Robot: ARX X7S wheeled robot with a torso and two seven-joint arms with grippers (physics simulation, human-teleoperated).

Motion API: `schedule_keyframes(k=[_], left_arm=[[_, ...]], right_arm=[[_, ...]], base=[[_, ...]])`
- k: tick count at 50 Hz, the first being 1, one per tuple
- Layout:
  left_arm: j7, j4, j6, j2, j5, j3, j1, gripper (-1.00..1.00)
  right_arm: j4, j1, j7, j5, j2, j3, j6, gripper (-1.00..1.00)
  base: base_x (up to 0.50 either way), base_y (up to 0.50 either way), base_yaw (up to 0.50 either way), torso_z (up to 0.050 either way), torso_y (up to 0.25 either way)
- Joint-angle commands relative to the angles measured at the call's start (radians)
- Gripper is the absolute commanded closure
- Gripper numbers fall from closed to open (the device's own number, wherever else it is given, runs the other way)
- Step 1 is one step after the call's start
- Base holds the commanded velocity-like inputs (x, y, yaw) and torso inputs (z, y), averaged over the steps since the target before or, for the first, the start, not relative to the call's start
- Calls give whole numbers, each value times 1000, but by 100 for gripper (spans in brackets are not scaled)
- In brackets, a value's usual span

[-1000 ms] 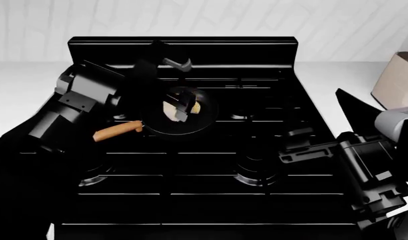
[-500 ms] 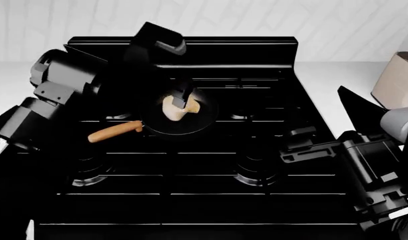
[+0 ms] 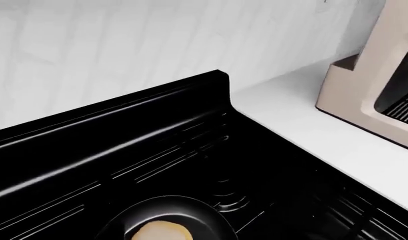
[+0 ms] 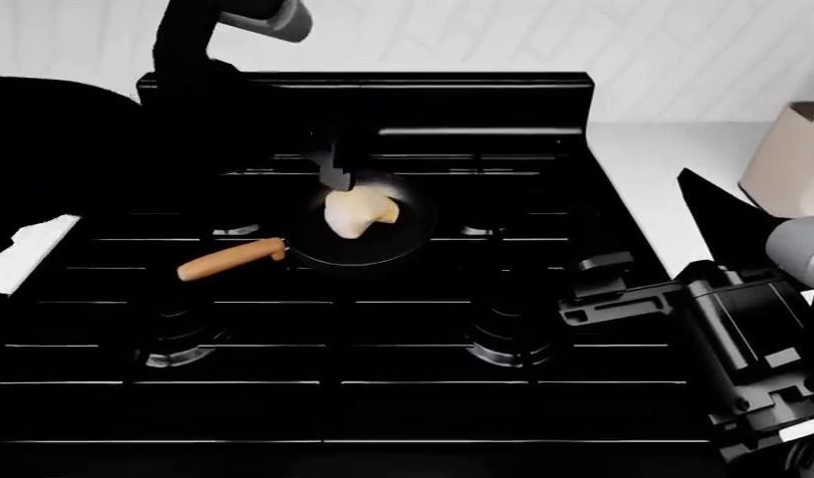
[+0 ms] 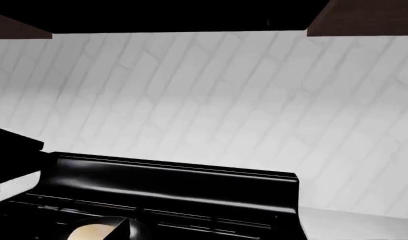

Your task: Frozen meat rests on a plate on the counter. Retrieve the meat and place it in a pot on a burner. Then turn the burner on.

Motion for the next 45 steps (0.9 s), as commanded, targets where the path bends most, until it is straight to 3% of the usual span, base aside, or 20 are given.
schedule_keyframes(k=[1,7,31,45], left_arm=[[-243,262,-92,-90,-280,-179,71,-100],[-283,293,-96,-105,-335,-200,73,-100],[-261,316,-73,-105,-323,-185,89,-100],[-249,494,82,-104,-139,-199,242,-100]], right_arm=[[-7,7,18,15,11,-6,10,-100],[-8,11,25,18,14,-12,14,-100],[10,27,29,-11,5,-47,6,-100],[12,10,30,-32,13,-38,-12,-100]], base=[[-320,117,0,0,0],[-491,236,0,0,0],[-500,242,0,0,0],[-478,214,0,0,0]])
